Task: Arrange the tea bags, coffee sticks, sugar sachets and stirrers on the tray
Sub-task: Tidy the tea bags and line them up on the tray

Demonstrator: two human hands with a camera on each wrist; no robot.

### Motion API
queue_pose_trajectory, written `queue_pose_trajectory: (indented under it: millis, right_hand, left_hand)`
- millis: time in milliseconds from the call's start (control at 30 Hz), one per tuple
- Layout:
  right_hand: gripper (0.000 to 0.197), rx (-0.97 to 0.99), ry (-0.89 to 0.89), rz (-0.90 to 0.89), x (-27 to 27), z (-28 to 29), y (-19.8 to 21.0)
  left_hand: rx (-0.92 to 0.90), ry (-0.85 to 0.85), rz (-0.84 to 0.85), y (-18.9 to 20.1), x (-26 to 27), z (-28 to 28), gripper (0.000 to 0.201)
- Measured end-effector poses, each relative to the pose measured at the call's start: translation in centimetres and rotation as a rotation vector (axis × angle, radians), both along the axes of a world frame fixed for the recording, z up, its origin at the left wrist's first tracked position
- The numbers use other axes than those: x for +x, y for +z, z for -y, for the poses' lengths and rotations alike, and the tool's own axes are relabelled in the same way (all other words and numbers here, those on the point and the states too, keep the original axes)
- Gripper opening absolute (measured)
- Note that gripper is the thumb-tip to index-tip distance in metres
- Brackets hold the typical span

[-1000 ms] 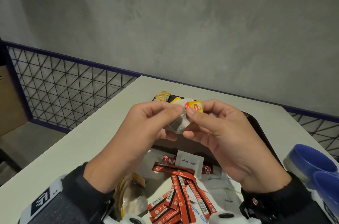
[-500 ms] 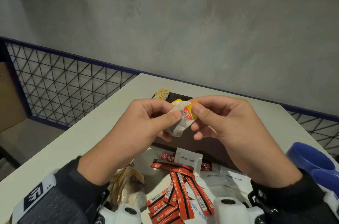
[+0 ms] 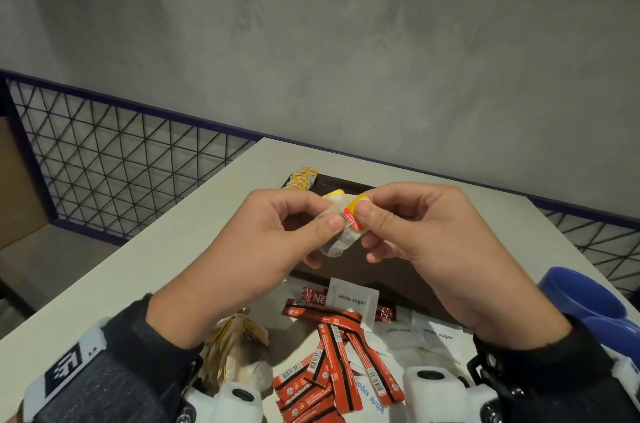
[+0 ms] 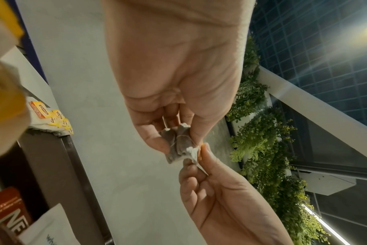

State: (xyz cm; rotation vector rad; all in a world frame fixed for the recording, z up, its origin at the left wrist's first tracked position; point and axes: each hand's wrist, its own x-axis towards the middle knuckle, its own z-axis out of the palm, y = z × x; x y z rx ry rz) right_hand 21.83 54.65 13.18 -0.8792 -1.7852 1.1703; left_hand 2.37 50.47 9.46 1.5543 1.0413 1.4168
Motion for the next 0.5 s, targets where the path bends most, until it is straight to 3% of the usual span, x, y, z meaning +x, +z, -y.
queue_pose_trajectory:
  millis: [233,500]
  right_hand:
    - [0.007,0.012,-0.027,0.01,0.2,-0.3,0.0]
    - [0.009,0.033,-0.053,0.056,-0.1,-0.4,0.3]
  left_hand:
    - [-0.019,0.069,0.02,-0.1,0.1,-0.3,0.012]
    - [-0.044,0.368,0.222,1.2,-2.0,-1.0,0.014]
